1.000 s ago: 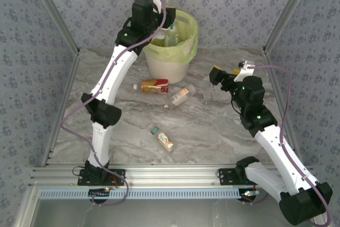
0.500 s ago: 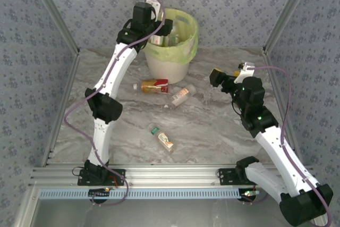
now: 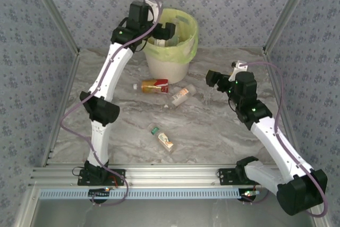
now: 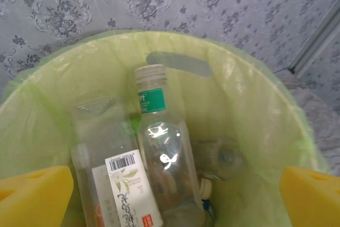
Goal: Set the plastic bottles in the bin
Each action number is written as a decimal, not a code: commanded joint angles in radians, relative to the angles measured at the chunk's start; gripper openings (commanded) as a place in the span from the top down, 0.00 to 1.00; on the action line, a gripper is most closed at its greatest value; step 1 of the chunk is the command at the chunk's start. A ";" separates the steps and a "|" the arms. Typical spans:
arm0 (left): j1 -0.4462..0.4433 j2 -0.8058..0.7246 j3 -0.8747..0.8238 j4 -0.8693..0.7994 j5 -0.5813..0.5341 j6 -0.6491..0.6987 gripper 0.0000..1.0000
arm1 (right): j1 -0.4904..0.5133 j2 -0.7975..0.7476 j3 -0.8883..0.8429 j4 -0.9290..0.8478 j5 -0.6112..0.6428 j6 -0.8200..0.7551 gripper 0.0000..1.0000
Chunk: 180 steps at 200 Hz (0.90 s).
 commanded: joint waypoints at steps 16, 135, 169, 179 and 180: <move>-0.005 -0.148 -0.071 0.011 0.031 -0.053 0.01 | 0.030 0.033 0.010 0.007 -0.074 -0.074 0.00; 0.003 -0.601 -0.919 0.497 -0.211 -0.209 0.01 | 0.407 0.265 -0.007 -0.043 -0.027 -0.187 0.00; 0.042 -0.712 -1.104 0.557 -0.252 -0.311 0.01 | 0.505 0.302 -0.029 -0.021 -0.043 -0.206 0.00; 0.063 -0.737 -1.146 0.556 -0.258 -0.343 0.01 | 0.534 0.311 -0.024 -0.040 -0.059 -0.229 0.00; 0.064 -0.741 -1.152 0.555 -0.259 -0.345 0.01 | 0.537 0.312 -0.024 -0.043 -0.060 -0.232 0.00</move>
